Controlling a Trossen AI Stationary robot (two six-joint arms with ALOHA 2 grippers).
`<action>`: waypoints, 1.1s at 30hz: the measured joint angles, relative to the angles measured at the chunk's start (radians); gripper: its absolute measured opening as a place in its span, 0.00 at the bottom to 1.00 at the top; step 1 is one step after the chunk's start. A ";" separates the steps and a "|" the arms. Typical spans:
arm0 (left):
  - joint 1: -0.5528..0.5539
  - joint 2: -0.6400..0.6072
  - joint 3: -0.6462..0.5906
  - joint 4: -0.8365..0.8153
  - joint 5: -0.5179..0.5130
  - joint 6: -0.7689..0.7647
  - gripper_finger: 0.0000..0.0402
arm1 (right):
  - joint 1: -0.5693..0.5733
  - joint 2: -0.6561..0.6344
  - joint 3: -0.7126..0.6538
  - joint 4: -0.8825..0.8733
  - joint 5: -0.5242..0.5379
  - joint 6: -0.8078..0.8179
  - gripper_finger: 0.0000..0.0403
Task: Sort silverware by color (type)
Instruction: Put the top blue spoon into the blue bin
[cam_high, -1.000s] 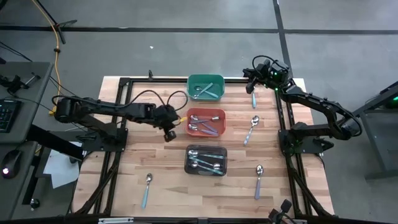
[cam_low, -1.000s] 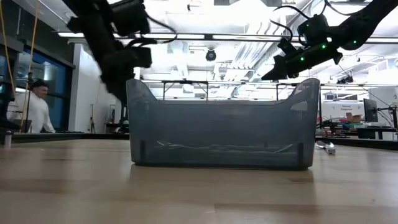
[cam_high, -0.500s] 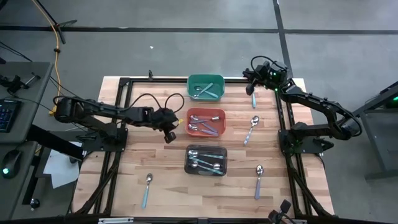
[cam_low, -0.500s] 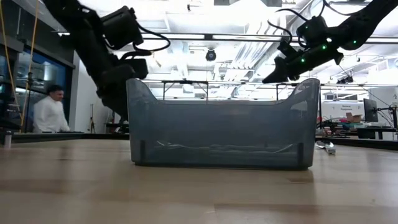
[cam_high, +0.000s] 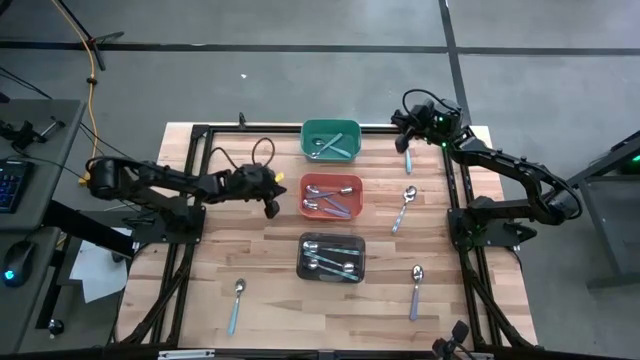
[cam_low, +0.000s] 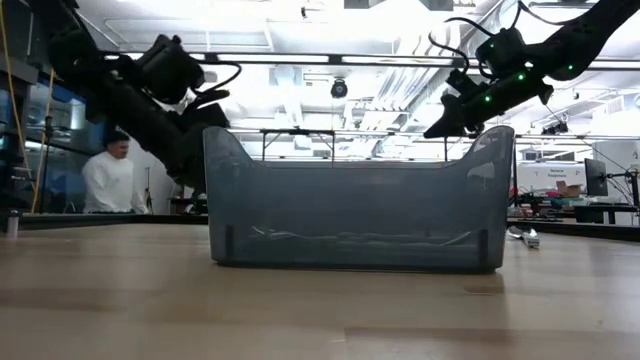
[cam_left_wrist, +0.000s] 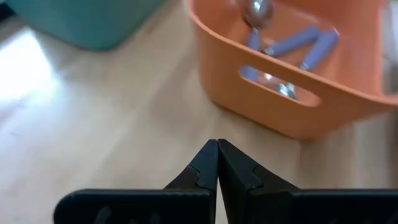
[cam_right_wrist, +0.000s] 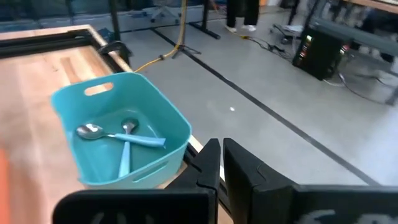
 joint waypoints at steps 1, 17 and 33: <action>0.017 0.000 -0.011 0.031 0.007 0.017 0.00 | 0.000 0.000 0.000 0.000 0.013 0.014 0.01; 0.232 0.002 -0.050 0.243 0.151 0.180 0.00 | 0.000 0.000 0.000 -0.273 0.225 0.111 0.01; 0.240 0.006 -0.050 0.266 0.147 0.182 0.00 | -0.001 0.002 0.000 -0.476 0.441 0.374 0.32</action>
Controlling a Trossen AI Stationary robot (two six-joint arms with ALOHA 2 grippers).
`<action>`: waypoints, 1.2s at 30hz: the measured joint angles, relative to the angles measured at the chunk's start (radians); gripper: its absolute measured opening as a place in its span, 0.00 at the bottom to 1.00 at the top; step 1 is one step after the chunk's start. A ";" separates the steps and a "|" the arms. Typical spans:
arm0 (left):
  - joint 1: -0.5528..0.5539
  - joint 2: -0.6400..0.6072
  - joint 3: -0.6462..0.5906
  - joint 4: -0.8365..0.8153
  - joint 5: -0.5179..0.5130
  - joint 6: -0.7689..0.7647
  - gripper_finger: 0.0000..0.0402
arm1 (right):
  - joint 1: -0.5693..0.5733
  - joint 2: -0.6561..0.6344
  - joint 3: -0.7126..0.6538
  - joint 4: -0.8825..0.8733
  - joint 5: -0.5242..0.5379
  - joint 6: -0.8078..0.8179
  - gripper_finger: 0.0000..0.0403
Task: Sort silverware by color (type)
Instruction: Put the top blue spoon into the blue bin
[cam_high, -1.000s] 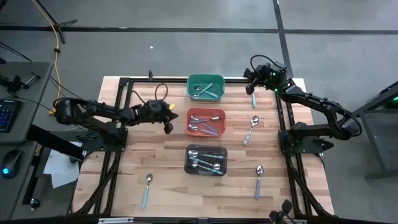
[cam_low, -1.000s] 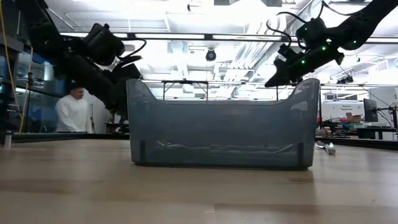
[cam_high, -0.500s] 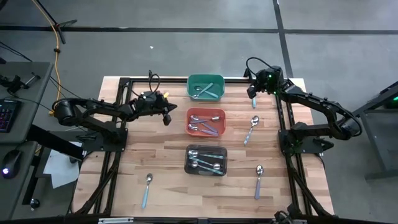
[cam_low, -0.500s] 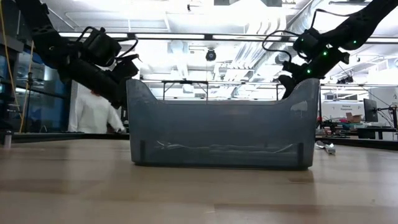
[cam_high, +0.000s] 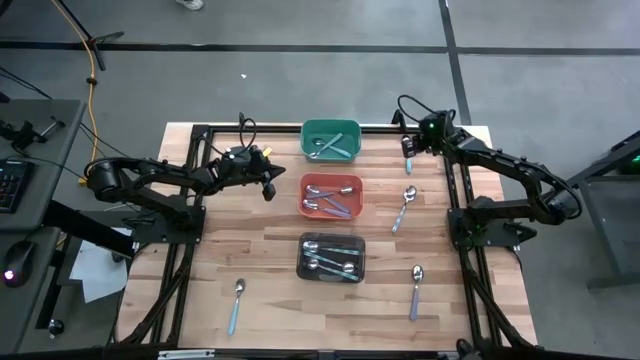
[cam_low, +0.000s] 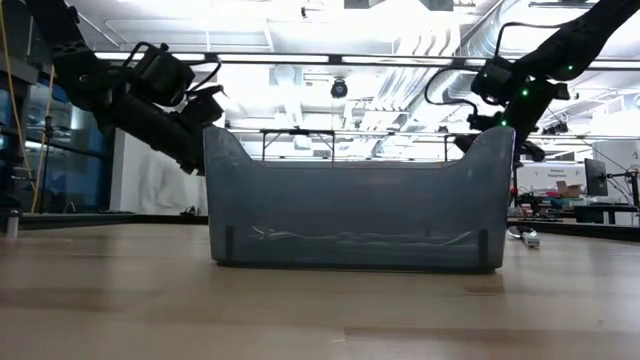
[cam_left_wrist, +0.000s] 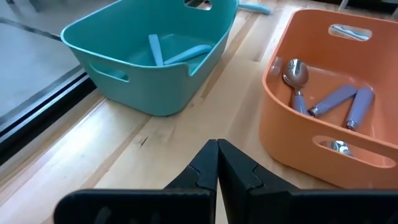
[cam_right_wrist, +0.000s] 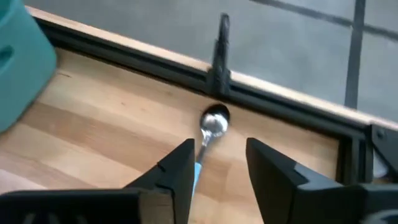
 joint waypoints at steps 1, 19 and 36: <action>0.000 0.000 0.000 0.002 0.000 0.001 0.00 | 0.000 0.000 0.000 -0.012 0.004 0.013 0.33; -0.001 0.000 0.000 0.047 -0.001 0.019 0.00 | -0.013 0.153 0.052 -0.086 0.029 0.129 0.35; -0.001 0.000 0.000 0.047 -0.001 0.018 0.00 | 0.003 0.389 0.184 -0.089 -0.026 0.131 0.35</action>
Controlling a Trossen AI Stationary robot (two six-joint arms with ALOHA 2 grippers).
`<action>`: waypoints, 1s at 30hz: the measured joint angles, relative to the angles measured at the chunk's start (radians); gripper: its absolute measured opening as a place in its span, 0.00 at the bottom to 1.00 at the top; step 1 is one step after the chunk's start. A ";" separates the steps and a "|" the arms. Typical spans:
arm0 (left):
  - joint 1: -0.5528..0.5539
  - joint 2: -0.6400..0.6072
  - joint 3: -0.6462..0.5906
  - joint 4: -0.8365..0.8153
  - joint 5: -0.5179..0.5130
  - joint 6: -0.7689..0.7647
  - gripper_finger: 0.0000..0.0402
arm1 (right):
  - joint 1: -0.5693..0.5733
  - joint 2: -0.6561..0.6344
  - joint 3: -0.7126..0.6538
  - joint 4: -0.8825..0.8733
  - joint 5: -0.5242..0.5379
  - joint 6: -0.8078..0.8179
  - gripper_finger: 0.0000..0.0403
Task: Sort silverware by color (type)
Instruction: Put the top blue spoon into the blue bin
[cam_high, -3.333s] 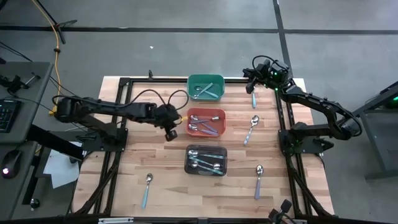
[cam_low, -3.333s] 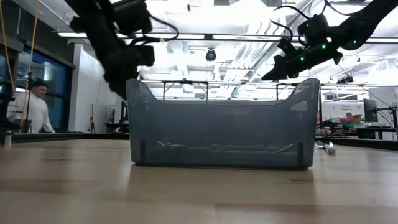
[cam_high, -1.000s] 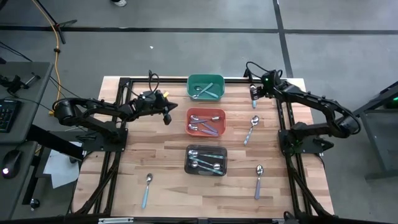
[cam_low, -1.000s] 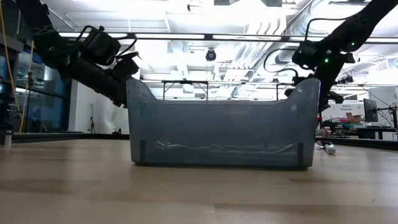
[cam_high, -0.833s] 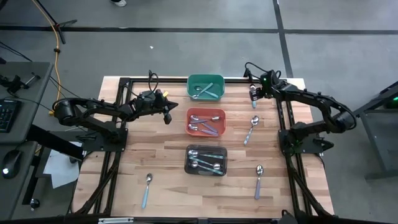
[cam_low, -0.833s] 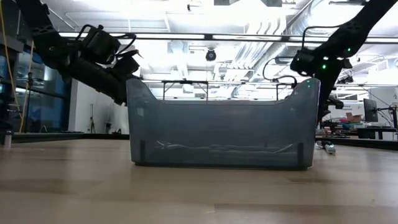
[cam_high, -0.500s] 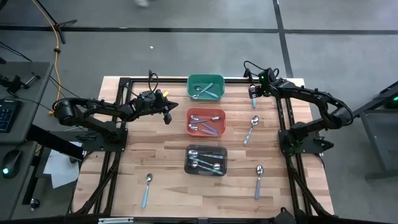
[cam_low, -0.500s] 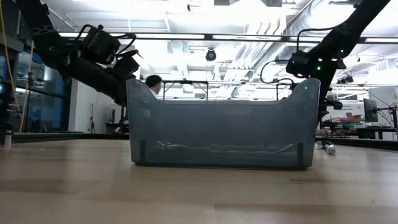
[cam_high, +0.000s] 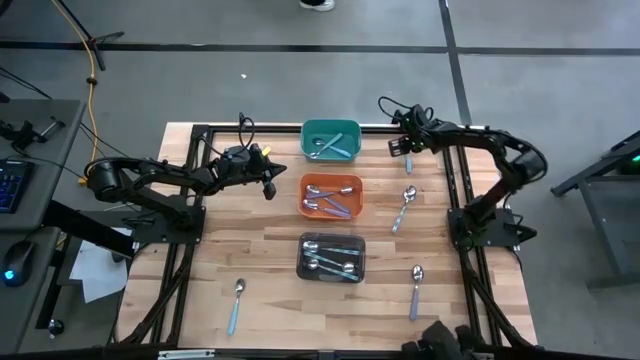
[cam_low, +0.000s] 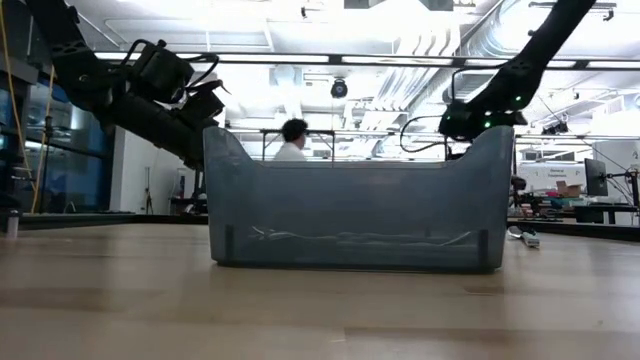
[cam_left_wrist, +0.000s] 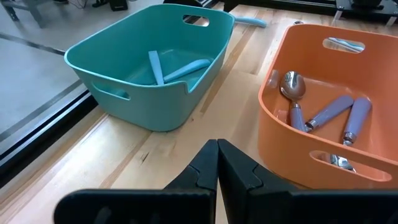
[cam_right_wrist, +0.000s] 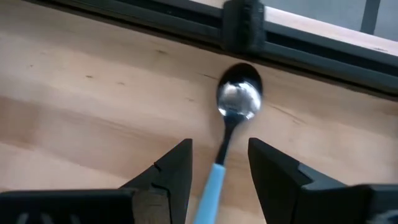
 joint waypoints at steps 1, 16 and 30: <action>0.000 0.000 0.000 0.000 0.000 0.000 0.00 | 0.000 0.021 0.014 -0.002 0.000 0.001 0.35; 0.000 0.000 0.000 -0.001 0.000 0.000 0.00 | 0.007 0.193 0.150 -0.074 -0.002 0.025 0.20; 0.000 0.000 0.000 -0.001 0.000 0.004 0.00 | 0.071 0.149 0.140 -0.101 -0.017 -0.068 0.01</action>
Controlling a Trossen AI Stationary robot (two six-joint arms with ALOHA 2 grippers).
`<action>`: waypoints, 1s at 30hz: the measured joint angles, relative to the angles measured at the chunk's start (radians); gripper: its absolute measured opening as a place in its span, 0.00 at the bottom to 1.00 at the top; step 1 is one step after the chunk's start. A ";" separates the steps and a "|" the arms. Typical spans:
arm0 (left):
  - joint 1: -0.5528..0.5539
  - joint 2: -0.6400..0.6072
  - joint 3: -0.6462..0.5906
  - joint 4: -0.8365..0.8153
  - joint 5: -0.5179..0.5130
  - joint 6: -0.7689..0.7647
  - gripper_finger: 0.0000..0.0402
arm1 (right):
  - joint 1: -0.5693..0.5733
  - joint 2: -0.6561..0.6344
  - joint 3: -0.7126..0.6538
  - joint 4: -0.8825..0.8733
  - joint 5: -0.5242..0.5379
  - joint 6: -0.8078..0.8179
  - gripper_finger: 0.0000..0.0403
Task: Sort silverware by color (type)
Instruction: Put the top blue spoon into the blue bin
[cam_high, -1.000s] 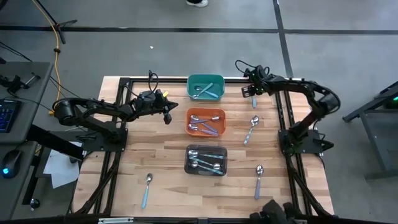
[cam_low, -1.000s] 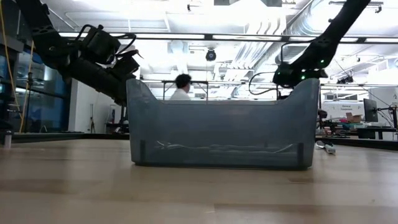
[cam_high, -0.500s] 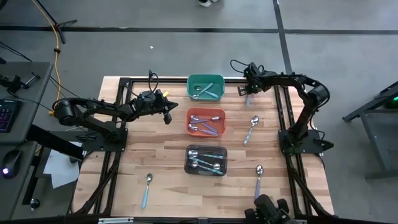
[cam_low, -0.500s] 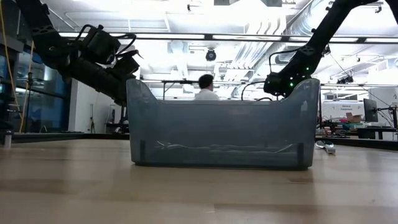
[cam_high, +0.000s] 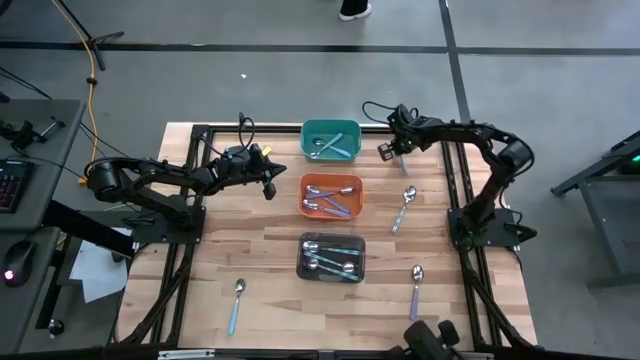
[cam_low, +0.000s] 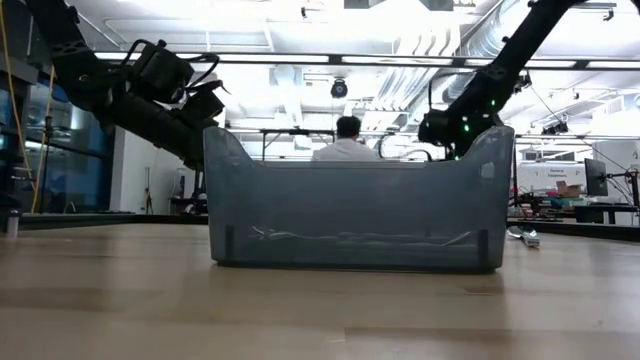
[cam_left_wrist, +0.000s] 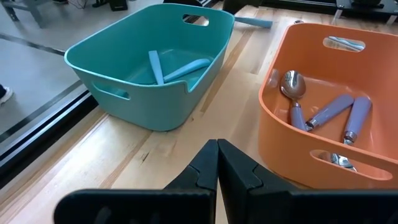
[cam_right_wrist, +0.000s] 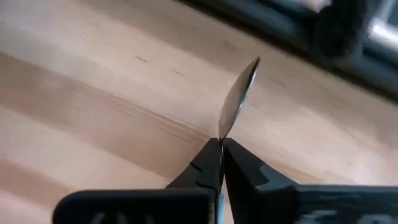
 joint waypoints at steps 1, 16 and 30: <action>0.000 0.000 0.000 0.000 0.000 0.000 0.00 | 0.011 -0.014 0.001 0.005 0.000 -0.005 0.01; 0.000 0.000 0.000 0.001 0.000 -0.005 0.00 | 0.229 -0.198 0.062 0.015 0.008 -0.037 0.00; 0.000 0.000 0.000 0.001 -0.002 -0.015 0.00 | 0.356 0.049 0.513 0.006 -0.102 -0.538 0.00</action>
